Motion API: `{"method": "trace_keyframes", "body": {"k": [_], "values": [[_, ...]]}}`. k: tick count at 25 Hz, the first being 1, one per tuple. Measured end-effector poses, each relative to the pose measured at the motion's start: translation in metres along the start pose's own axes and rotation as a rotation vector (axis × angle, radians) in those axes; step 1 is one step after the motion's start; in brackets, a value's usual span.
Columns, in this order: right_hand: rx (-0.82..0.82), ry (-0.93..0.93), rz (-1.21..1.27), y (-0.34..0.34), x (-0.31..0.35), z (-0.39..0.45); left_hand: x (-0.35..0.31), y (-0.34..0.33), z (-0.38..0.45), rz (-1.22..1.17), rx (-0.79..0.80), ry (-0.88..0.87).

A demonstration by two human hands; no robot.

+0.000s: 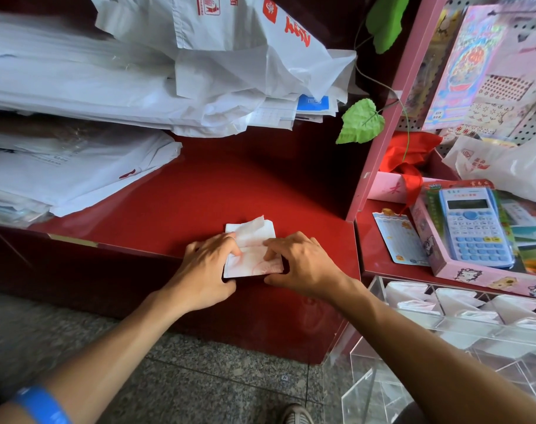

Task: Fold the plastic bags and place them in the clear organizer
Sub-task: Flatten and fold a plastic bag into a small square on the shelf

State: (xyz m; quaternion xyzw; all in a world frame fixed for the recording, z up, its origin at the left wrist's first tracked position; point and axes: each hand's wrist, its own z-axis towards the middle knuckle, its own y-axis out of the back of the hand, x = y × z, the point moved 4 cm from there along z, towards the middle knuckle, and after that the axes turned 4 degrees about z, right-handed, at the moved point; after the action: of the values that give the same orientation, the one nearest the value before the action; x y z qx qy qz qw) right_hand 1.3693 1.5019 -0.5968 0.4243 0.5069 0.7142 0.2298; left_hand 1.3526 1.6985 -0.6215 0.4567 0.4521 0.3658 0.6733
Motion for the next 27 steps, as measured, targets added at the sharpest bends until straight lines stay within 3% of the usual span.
{"method": "trace_keyframes", "body": {"k": [6,10,13,15,19,27], "values": [[0.005,0.03,0.008,0.002,-0.001,-0.002,0.001,0.001,-0.001,-0.001,-0.016,-0.045],[-0.085,0.166,-0.177,0.0,0.009,-0.003,-0.001,0.003,0.001,0.001,0.004,-0.053],[0.047,0.122,-0.099,-0.009,0.008,0.0,0.001,0.005,0.0,-0.03,-0.021,-0.086],[0.035,0.103,-0.011,-0.008,0.004,0.001,0.005,0.008,0.001,-0.129,-0.046,-0.102],[-0.127,0.038,0.197,0.0,-0.002,0.003,0.009,0.021,-0.002,-0.382,-0.041,0.024],[-0.285,-0.312,0.468,0.001,-0.013,0.008,-0.001,0.018,0.002,-0.519,-0.227,0.325]]}}
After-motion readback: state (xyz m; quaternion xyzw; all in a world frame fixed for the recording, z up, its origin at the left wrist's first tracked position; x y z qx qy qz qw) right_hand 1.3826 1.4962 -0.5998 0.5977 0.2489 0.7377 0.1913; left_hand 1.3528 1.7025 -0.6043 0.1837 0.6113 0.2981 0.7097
